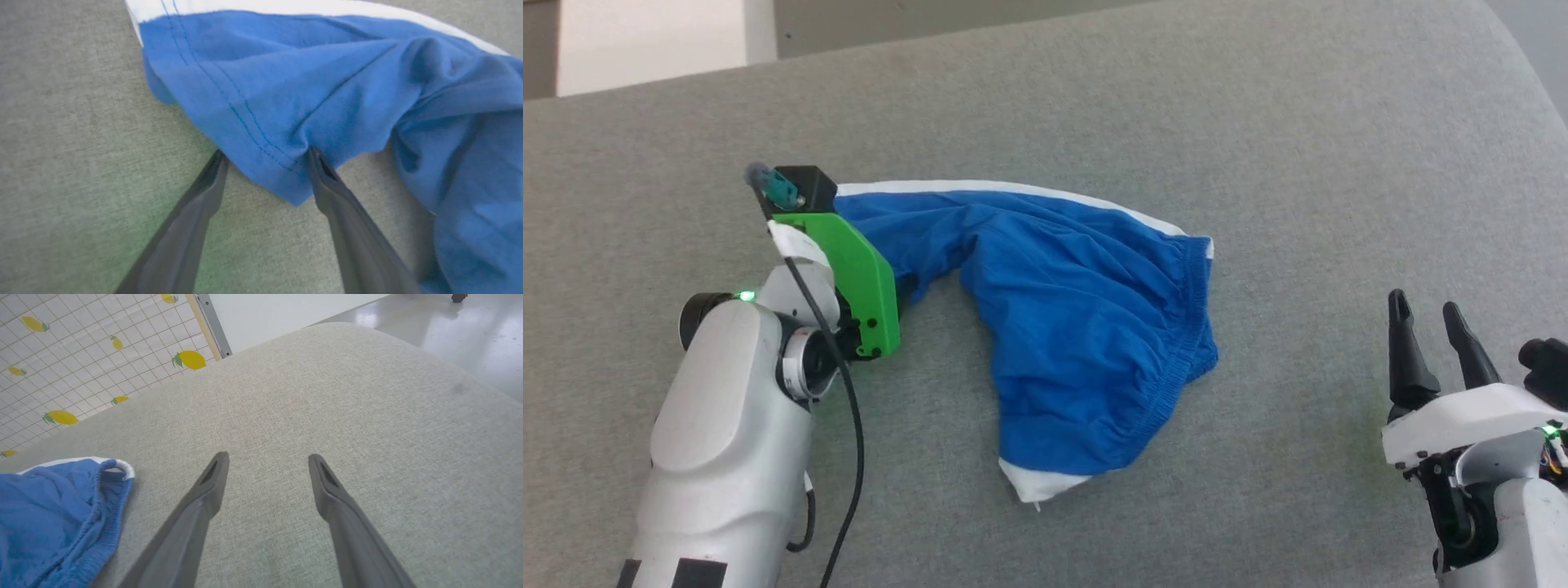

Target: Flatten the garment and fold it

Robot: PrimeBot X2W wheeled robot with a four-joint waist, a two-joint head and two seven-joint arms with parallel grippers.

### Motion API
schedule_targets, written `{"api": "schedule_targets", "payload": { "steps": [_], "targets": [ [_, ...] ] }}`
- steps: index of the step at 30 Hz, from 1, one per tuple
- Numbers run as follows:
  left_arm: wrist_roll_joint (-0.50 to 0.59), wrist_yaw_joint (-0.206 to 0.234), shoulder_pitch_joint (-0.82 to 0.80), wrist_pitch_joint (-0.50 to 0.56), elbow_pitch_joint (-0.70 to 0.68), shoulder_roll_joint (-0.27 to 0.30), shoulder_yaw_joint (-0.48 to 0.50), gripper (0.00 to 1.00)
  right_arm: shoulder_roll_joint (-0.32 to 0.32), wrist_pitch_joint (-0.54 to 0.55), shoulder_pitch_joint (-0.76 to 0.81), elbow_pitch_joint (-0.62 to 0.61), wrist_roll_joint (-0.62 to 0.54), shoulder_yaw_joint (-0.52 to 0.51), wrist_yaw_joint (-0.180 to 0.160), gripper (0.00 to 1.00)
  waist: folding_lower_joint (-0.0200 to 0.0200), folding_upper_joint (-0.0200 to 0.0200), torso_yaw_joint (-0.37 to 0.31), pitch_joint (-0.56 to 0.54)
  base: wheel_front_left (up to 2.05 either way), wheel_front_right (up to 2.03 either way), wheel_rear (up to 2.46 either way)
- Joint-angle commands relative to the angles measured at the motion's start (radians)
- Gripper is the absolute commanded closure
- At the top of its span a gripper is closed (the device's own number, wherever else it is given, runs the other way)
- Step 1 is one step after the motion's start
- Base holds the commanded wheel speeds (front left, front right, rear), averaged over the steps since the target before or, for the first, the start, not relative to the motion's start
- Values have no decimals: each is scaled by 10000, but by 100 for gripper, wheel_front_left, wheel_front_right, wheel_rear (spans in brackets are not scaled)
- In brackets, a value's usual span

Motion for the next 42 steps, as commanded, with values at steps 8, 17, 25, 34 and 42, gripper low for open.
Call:
{"api": "schedule_targets", "payload": {
  "steps": [8, 17, 25, 34, 42],
  "targets": [
    [-110, -397, 696, 259, 123, 68, -398, 100, -1, -365, -304, 398, 72, 39, -15, 0, -1, -1, -22, 264, 0, 0, 0],
    [-1830, -730, 1400, -746, -1819, 85, 1033, 100, -1, -247, -298, 620, -309, 3, -15, 0, -1, -1, 700, -423, 0, 0, 0],
    [-2568, -491, 4261, -511, -3907, 142, 1480, 100, -1, 86, -196, 536, -568, 22, -15, 0, -1, -1, 1504, -977, 0, 0, 0],
    [-2698, -95, 6471, -35, -4024, -343, 892, 81, -1, 264, -149, 541, -554, 23, -15, 0, -1, -1, 1948, -1334, 0, 0, 0],
    [-2054, 241, 5645, -1264, -4880, 169, 1796, 0, -1, 254, -94, 622, -462, 66, -15, 0, -1, -1, 1960, -1492, 0, 0, 0]
  ]
}}
